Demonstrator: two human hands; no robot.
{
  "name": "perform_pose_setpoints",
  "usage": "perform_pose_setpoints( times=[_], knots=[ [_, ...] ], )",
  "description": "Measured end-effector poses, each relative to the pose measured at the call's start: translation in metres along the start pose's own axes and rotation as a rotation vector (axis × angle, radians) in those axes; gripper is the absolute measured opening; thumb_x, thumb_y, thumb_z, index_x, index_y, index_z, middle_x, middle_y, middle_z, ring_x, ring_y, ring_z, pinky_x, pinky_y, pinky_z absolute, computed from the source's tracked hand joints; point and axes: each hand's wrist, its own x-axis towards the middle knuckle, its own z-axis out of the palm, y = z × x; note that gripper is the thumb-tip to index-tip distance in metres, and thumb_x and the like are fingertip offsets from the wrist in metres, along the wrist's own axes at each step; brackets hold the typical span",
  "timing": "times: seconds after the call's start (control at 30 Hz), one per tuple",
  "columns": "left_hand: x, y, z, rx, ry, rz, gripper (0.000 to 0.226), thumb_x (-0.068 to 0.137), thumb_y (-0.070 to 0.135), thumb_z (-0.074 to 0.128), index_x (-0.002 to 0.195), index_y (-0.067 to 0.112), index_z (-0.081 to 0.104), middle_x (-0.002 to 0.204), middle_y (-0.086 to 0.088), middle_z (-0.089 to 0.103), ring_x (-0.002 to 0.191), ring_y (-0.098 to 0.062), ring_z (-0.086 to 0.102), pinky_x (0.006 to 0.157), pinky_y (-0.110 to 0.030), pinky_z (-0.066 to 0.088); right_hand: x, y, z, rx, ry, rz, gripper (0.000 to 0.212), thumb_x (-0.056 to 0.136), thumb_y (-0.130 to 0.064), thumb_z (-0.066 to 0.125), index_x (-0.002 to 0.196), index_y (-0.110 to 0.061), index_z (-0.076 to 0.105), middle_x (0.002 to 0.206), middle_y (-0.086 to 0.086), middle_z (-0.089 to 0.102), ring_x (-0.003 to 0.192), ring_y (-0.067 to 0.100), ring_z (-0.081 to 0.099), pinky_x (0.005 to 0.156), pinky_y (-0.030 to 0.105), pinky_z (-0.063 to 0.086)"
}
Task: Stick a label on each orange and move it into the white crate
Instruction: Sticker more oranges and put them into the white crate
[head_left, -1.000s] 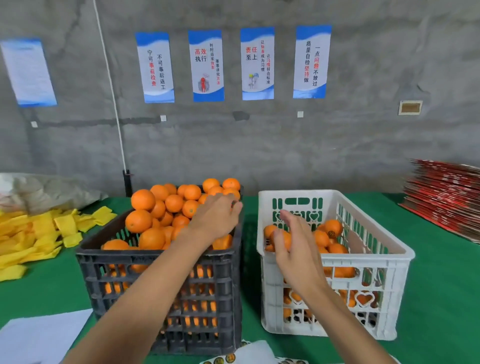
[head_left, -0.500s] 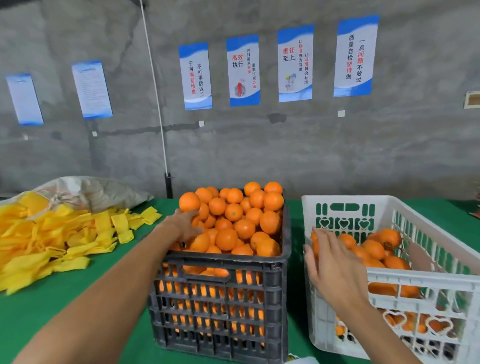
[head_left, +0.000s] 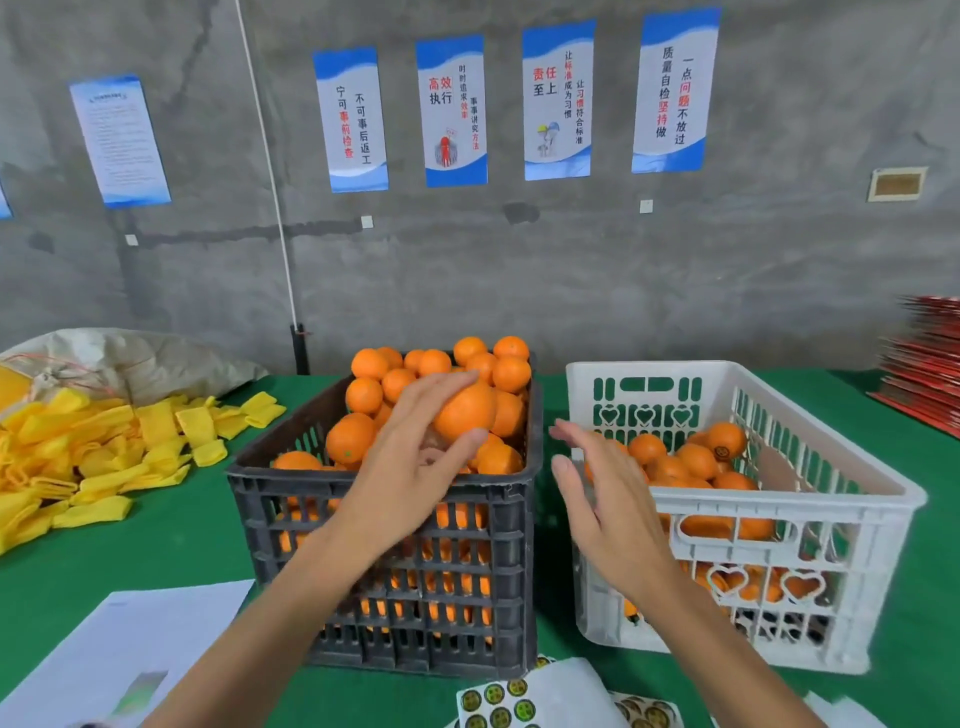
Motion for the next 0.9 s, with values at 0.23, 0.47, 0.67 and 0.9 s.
perform_pose_setpoints(
  times=[0.23, 0.47, 0.67, 0.9],
  knots=[
    [-0.06, 0.027, 0.072, 0.343, 0.051, 0.434, 0.054, 0.1, 0.014, 0.065, 0.148, 0.03, 0.047, 0.162, -0.008, 0.029, 0.146, -0.025, 0.039, 0.099, -0.042, 0.057, -0.085, -0.028, -0.012, 0.432, 0.003, 0.024, 0.057, 0.106, -0.046, 0.05, 0.157, -0.034, 0.028, 0.141, -0.025, 0.054, 0.123, 0.007, 0.061, 0.1, 0.016, 0.046],
    [-0.149, 0.02, 0.146, 0.098, -0.104, 0.06, 0.057, 0.103, 0.023, 0.058, 0.15, 0.042, 0.033, 0.164, 0.005, 0.015, 0.132, -0.026, 0.05, 0.084, -0.041, 0.065, -0.158, 0.011, -0.016, 0.324, -0.17, 0.284, 0.048, 0.095, -0.066, 0.055, 0.137, -0.064, 0.032, 0.119, -0.035, 0.063, 0.101, -0.001, 0.066, 0.08, 0.016, 0.053],
    [-0.195, -0.004, 0.174, 0.069, -0.198, -0.196, 0.06, 0.104, 0.021, 0.063, 0.15, 0.044, 0.031, 0.158, 0.021, 0.01, 0.1, 0.004, 0.048, 0.076, -0.034, 0.062, -0.163, 0.044, -0.024, 0.162, -0.368, 0.358, 0.016, 0.1, -0.043, 0.06, 0.1, -0.032, 0.072, 0.08, -0.016, 0.072, 0.072, 0.009, 0.067, 0.072, 0.041, 0.056],
    [-0.198, -0.003, 0.179, -0.002, -0.096, -0.303, 0.068, 0.103, 0.015, 0.064, 0.151, 0.047, 0.029, 0.16, 0.009, 0.016, 0.11, 0.016, 0.053, 0.073, -0.024, 0.058, -0.161, 0.053, -0.03, -0.109, -0.558, 0.715, 0.048, 0.101, -0.05, 0.056, 0.064, -0.023, 0.071, 0.052, -0.014, 0.065, 0.049, 0.001, 0.057, 0.058, 0.026, 0.045]
  ],
)
